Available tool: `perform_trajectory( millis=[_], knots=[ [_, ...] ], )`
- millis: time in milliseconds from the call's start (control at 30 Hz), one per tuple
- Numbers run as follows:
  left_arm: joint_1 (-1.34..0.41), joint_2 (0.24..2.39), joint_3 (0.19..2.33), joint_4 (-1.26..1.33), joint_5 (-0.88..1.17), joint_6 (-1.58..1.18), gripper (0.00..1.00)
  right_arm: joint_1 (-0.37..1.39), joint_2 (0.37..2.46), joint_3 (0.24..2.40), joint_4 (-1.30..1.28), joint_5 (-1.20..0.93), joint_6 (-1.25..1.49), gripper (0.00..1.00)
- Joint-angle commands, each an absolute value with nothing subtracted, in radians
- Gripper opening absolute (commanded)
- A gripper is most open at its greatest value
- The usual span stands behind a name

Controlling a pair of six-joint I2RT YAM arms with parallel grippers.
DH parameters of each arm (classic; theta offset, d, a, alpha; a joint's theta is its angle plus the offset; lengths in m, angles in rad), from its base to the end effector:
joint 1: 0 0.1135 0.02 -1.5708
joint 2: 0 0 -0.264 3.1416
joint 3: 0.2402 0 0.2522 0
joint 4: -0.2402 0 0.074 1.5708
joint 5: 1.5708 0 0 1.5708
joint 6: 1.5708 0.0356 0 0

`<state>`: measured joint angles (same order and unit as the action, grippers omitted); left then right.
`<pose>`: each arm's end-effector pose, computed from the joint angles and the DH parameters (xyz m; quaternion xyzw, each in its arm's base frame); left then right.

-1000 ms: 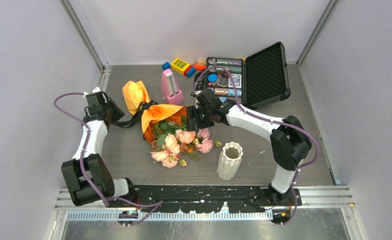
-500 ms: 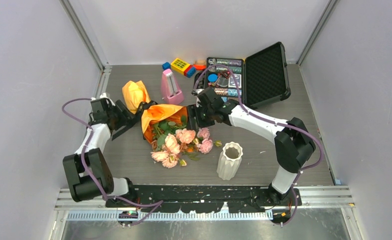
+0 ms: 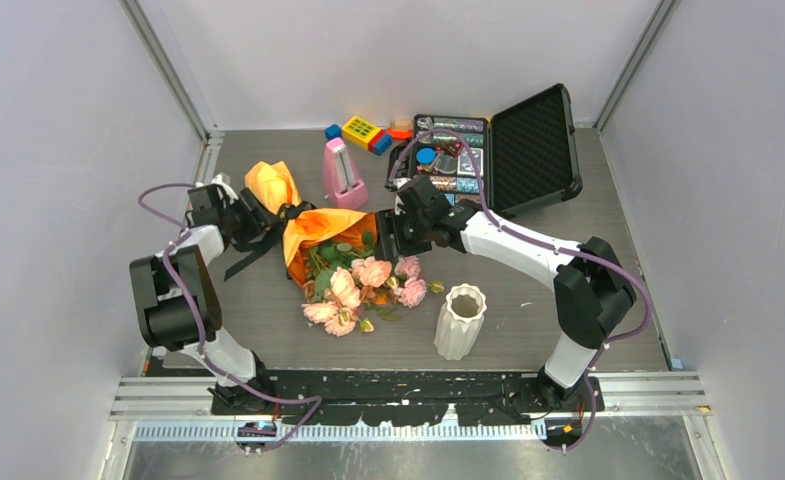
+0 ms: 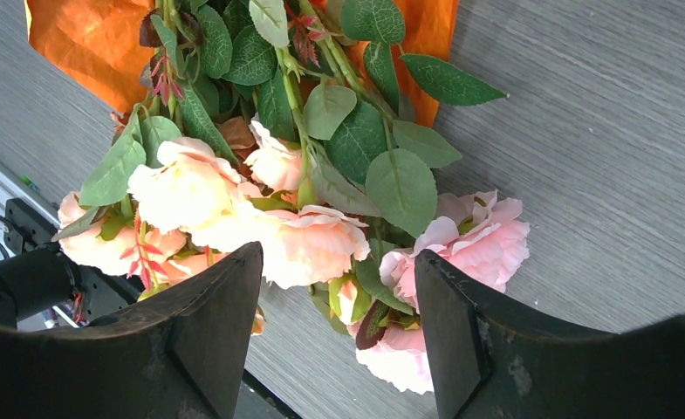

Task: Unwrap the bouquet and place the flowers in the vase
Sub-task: Untie the ribbon from the wrapping paper.

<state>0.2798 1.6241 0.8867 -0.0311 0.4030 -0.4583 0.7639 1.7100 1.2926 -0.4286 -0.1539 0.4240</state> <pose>0.3234 0.0784 0.1826 -0.2525 0.8694 -0.2176 0.3646 0.2687 0.2649 0.2488 -0.1845 0.9142 0.2574 0.2527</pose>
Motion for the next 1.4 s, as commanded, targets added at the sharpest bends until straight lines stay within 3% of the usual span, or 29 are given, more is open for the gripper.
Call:
perform_trajectory(
  millis=[0, 133, 400, 533, 867, 1100, 1233, 1367],
  knots=[
    [0.284, 1.662, 0.936, 0.042, 0.456, -0.424, 0.62, 0.769, 1.672, 1.306, -0.422, -0.143, 0.421, 0.7],
    [0.283, 1.692, 0.954, 0.046, 0.472, -0.413, 0.62, 0.769, 1.673, 1.307, -0.423, -0.146, 0.42, 0.7],
    [0.273, 1.682, 0.972, 0.035, 0.535, -0.402, 0.17, 0.769, 1.67, 1.308, -0.434, -0.146, 0.419, 0.65],
    [0.259, 1.625, 0.969, 0.004, 0.533, -0.413, 0.08, 0.769, 1.663, 1.304, -0.434, -0.146, 0.419, 0.63],
    [0.24, 1.551, 0.918, -0.006, 0.745, -0.593, 0.1, 0.769, 1.66, 1.29, -0.426, -0.149, 0.431, 0.62],
    [0.185, 1.551, 0.924, 0.021, 0.787, -0.613, 0.14, 0.77, 1.671, 1.291, -0.415, -0.16, 0.437, 0.62],
    [0.168, 1.547, 0.93, 0.028, 0.806, -0.609, 0.18, 0.769, 1.675, 1.294, -0.411, -0.167, 0.441, 0.63],
    [0.152, 1.529, 0.924, 0.033, 0.83, -0.614, 0.29, 0.77, 1.677, 1.297, -0.412, -0.168, 0.44, 0.63]
  ],
)
